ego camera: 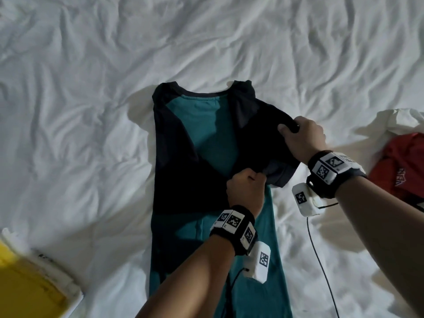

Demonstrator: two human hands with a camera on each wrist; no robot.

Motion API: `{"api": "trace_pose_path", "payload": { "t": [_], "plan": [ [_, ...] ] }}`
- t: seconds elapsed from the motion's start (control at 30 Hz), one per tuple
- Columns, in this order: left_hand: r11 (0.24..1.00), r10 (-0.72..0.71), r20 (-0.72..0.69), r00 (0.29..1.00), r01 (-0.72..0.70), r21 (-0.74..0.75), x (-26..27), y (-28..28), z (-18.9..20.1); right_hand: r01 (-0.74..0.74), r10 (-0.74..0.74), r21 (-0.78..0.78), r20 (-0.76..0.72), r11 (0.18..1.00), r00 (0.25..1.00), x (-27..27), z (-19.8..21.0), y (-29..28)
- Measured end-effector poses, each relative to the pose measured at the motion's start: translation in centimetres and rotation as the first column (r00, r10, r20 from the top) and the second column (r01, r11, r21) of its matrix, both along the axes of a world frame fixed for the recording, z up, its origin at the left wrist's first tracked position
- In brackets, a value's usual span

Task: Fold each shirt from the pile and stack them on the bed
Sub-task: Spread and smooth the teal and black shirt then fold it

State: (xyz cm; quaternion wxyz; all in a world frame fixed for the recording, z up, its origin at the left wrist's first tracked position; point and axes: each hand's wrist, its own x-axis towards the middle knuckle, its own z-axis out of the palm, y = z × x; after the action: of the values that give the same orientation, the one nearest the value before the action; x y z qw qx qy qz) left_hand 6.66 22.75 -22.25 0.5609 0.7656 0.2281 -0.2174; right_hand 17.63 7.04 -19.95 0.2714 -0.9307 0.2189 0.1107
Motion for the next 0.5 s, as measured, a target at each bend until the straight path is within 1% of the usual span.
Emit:
{"api": "trace_pose_path", "payload": {
  "t": [0.1,0.17,0.2,0.23,0.3,0.37,0.43,0.5],
  "plan": [
    [0.984,0.147,0.028,0.989,-0.143,-0.105,0.1,1.0,1.7,0.045,-0.063,0.139,0.125,0.989,0.99,-0.9,2.0,1.4],
    [0.952,0.272,0.061,0.96,-0.26,-0.161,0.4,2.5,2.9,0.112,-0.156,0.243,0.172,0.963,0.973,-1.6,3.1,2.5],
    [0.938,0.312,0.07,0.948,-0.295,-0.181,0.6,3.6,3.4,0.156,-0.222,0.326,0.176,0.932,0.959,-2.0,3.6,3.0],
    [0.926,0.34,0.07,0.938,-0.322,-0.197,0.7,4.8,3.6,0.208,-0.296,0.412,0.161,0.887,0.942,-2.5,3.8,3.5],
    [0.907,0.378,0.038,0.925,-0.362,-0.214,0.9,7.4,4.2,0.303,-0.425,0.58,0.082,0.756,0.902,-3.7,4.1,4.6],
    [0.896,0.397,0.02,0.918,-0.383,-0.227,1.0,9.7,4.4,0.383,-0.484,0.67,-0.039,0.636,0.874,-5.4,3.7,5.6],
    [0.896,0.403,0.025,0.915,-0.389,-0.213,0.7,11.3,4.1,0.443,-0.493,0.695,-0.146,0.566,0.858,-7.4,2.9,6.7],
    [0.907,0.397,0.038,0.917,-0.386,-0.168,0.3,12.5,3.6,0.485,-0.47,0.683,-0.23,0.546,0.852,-9.3,1.9,7.7]
  ]
}}
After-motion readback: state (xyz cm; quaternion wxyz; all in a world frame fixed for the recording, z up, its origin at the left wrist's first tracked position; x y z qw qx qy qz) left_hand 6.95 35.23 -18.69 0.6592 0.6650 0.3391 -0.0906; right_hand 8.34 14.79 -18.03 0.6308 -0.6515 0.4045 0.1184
